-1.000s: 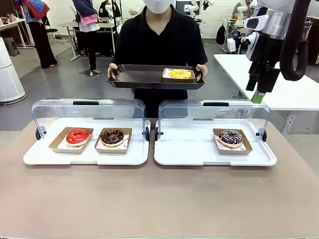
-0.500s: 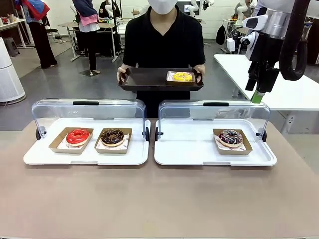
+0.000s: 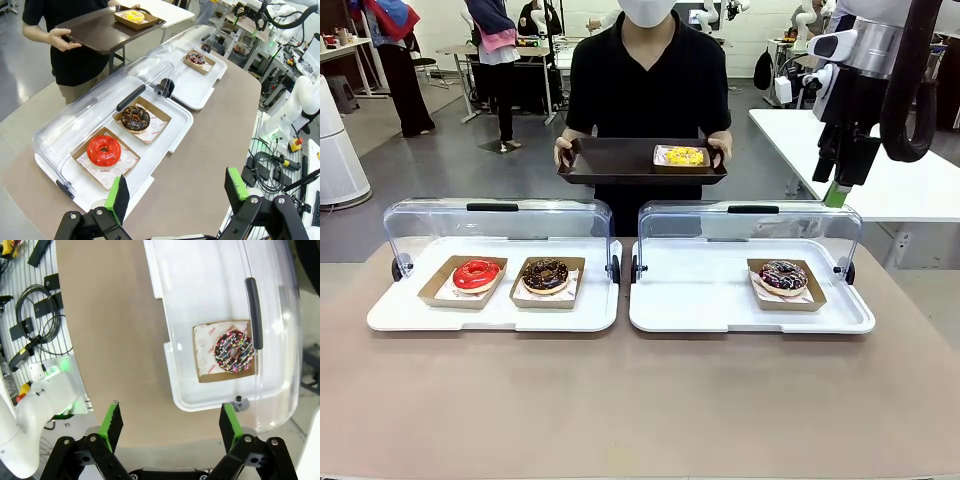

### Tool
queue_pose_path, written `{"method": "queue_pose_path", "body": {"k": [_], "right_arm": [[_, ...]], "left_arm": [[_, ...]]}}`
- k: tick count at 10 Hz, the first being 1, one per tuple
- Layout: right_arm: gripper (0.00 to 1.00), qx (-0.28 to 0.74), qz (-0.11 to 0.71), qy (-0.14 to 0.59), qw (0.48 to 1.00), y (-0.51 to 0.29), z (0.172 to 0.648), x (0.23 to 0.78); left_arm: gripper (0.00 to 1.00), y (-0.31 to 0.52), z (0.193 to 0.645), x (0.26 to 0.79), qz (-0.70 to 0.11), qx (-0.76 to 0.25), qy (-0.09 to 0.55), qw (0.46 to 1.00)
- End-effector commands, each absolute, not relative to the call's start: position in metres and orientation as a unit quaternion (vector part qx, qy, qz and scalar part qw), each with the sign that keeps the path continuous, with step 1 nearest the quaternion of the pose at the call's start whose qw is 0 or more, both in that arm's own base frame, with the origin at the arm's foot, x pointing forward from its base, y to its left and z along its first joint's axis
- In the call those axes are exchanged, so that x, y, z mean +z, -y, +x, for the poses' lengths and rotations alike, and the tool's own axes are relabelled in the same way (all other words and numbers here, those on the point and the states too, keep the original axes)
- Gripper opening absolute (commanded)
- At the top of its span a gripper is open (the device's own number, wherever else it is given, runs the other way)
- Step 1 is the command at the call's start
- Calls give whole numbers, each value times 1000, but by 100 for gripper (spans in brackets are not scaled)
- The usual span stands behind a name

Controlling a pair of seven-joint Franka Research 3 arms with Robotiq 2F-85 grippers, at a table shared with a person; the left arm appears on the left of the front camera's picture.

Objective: Provide the desired donut to the person.
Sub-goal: Pick up and lift the Paper togo box containing the Donut pointed at by the person.

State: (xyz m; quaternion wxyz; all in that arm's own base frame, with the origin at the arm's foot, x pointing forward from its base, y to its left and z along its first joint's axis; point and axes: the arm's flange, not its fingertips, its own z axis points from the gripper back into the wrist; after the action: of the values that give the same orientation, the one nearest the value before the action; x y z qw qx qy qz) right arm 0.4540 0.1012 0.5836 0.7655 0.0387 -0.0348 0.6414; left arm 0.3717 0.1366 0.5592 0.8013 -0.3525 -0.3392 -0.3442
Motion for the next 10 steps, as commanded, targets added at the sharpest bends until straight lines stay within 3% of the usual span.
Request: {"method": "queue_pose_path", "body": {"k": [1,9,10], "right_arm": [[100,641,37,33,766,-101,454,582],[100,641,39,35,765,-101,454,584],[100,663,116,63,737,-74,459,583]], "left_arm": [[100,-137,371,560,-357,-346,344,797],[100,-137,371,560,-357,-346,344,797],[100,-137,371,560,-357,-346,344,797]]}}
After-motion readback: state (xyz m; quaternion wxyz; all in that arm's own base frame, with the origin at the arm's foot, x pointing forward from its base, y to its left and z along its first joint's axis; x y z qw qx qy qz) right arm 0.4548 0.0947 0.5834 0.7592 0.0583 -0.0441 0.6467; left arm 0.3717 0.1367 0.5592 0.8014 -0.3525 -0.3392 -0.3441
